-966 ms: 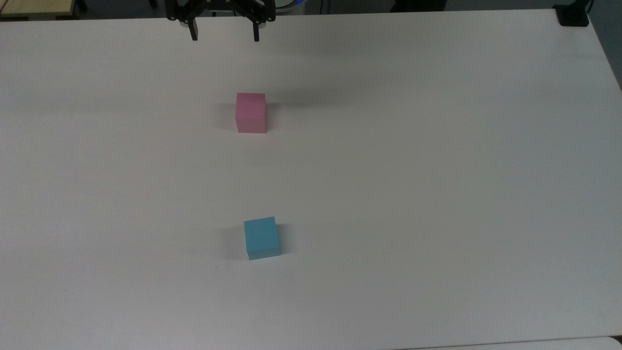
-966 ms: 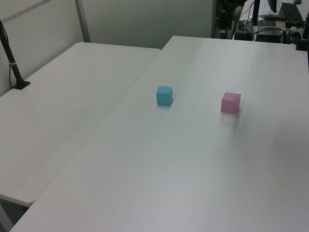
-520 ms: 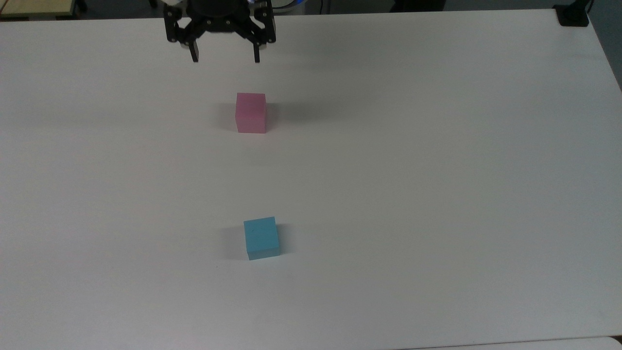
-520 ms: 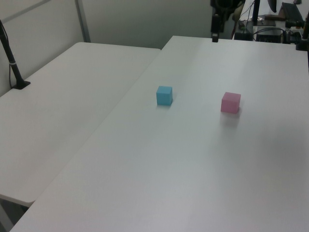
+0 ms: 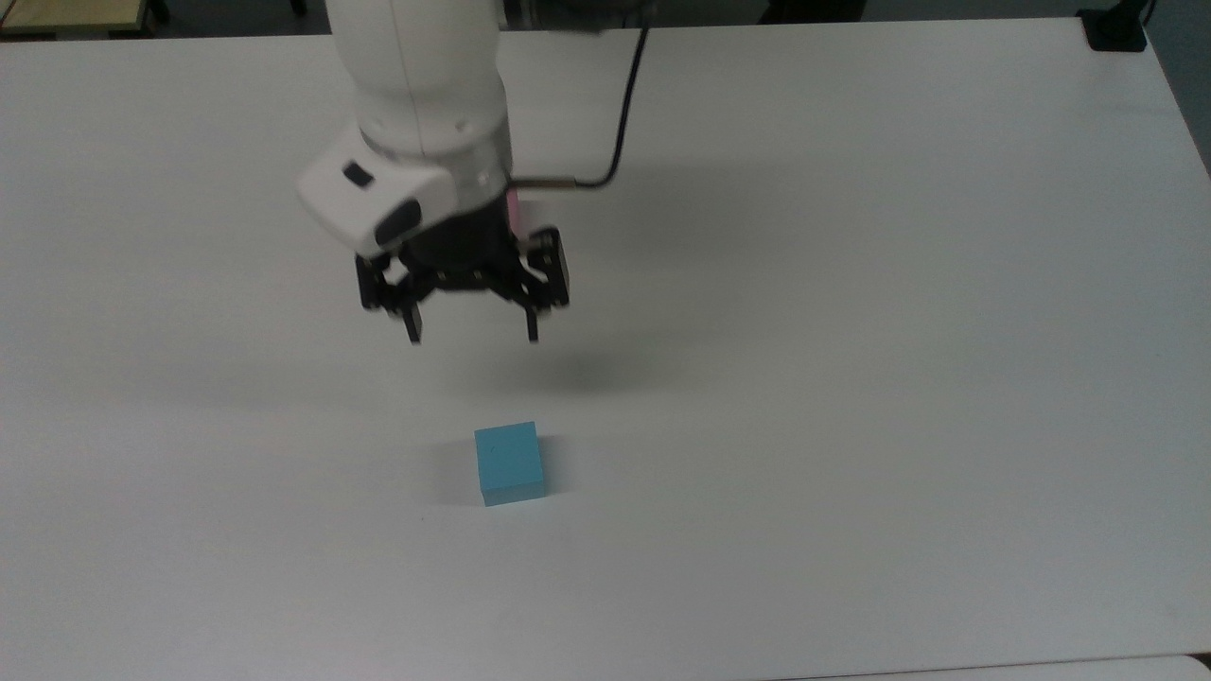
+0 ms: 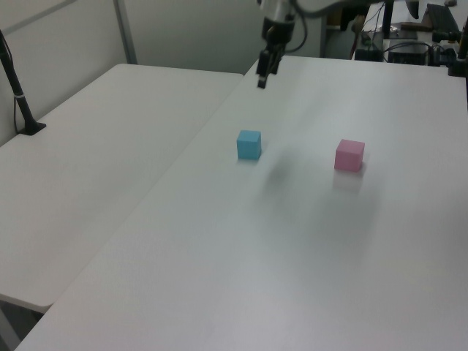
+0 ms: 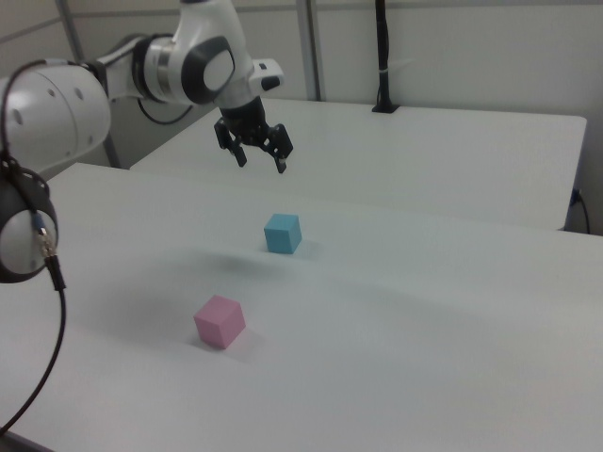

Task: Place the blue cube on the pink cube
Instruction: 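Move the open gripper over the blue cube and lower onto it, then close the gripper on the blue cube and lift it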

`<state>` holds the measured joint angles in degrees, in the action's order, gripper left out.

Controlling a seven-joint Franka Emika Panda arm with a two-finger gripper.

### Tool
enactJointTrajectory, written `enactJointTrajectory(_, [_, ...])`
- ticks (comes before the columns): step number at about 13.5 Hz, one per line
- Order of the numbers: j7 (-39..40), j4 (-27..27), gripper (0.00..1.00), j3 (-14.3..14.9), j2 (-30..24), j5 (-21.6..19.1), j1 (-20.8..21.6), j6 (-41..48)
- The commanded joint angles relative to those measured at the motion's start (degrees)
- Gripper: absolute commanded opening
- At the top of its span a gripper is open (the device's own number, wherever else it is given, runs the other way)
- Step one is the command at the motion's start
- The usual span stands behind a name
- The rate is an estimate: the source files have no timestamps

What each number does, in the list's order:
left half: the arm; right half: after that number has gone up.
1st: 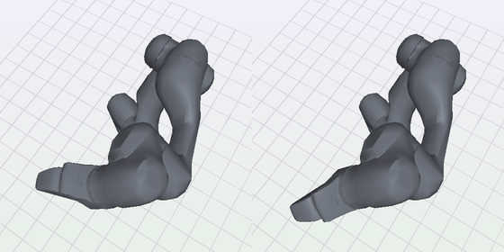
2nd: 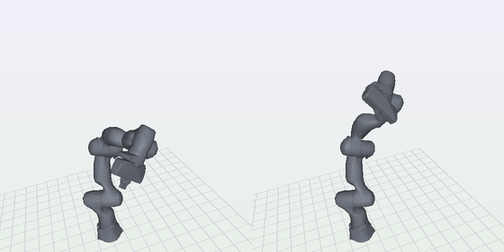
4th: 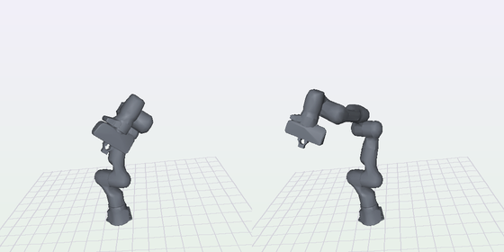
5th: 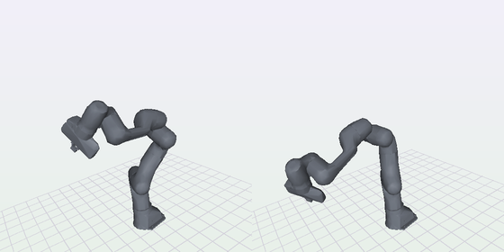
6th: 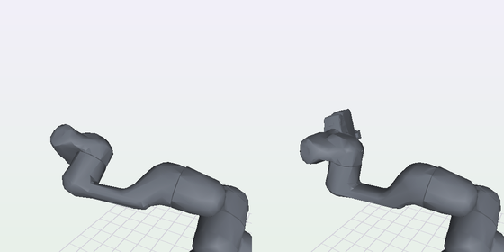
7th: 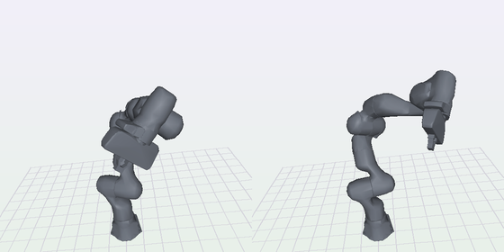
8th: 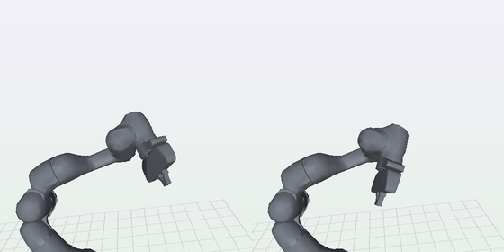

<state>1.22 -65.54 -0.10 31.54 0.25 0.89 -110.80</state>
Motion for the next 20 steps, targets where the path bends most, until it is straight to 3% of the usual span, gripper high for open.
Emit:
enactJointTrajectory(1, [-2.0,5.4,1.00,1.0,7.4,1.0,3.2,-5.2])
enactJointTrajectory(6, [-0.9,4.7,1.00,2.8,12.3,4.8,5.3,-7.0])
enactJointTrajectory(9, [2.1,4.8,1.00,4.1,15.1,4.9,5.3,-8.1])
enactJointTrajectory(14, [0.1,4.6,1.00,4.8,16.8,4.9,6.0,-12.2])
enactJointTrajectory(15, [-0.7,4.6,0.97,4.8,16.9,4.9,6.1,-12.4])
enactJointTrajectory(17, [-1.8,4.6,0.73,4.6,16.9,4.9,6.2,-12.5])
enactJointTrajectory(20, [-2.1,4.5,0.57,4.8,16.9,4.9,6.8,-12.5])
